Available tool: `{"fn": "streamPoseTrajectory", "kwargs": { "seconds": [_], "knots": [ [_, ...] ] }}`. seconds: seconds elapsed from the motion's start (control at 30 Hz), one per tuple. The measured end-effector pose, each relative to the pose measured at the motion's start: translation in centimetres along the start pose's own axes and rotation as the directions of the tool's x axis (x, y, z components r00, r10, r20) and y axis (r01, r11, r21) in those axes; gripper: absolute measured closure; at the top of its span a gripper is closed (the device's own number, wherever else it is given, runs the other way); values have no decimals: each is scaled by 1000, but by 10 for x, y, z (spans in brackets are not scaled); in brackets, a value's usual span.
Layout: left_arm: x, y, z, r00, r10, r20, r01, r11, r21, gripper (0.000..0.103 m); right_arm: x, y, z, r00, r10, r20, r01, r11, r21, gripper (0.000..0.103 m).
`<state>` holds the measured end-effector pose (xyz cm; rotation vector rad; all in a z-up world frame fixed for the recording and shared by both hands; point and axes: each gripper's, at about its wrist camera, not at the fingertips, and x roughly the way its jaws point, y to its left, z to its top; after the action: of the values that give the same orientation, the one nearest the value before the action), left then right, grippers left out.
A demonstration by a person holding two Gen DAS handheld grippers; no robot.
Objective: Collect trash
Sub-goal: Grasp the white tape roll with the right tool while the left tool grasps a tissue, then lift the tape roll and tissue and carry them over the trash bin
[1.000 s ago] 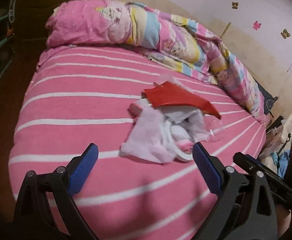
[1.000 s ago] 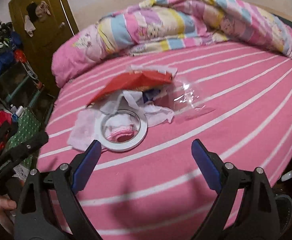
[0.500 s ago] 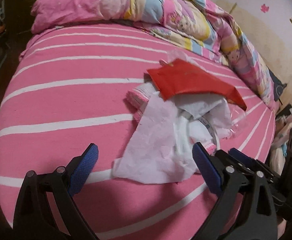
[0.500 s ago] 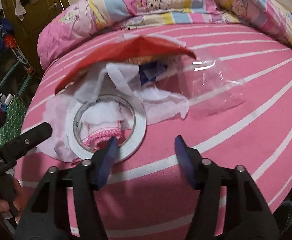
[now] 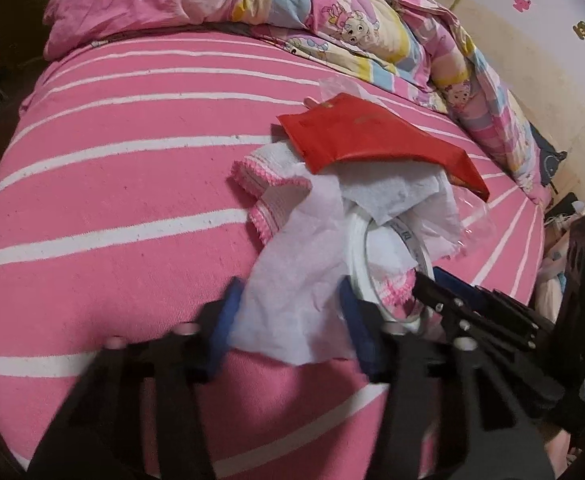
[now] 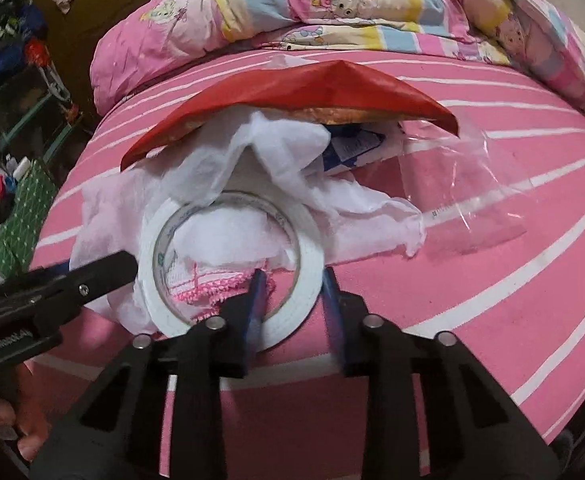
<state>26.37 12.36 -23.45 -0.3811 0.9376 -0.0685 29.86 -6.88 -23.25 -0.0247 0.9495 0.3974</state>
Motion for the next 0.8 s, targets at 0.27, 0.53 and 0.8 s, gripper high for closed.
{"fn": "streamPoseTrajectory", "kwargs": {
  "seconds": [0.27,0.53,0.8],
  "knots": [
    [-21,6,-13,998,-53,22,53,998,-24,93,-22,2,-9,1000,16,27,-16,1000,18,87],
    [-75,-5,-30,987,-106,117,110,994,-26,93,-64,0,-28,996,41,76,-45,998,50,87],
    [-146,-34,-49,962,-157,225,162,987,-4,93,-138,-8,-52,986,72,153,-89,991,105,87]
  ]
}}
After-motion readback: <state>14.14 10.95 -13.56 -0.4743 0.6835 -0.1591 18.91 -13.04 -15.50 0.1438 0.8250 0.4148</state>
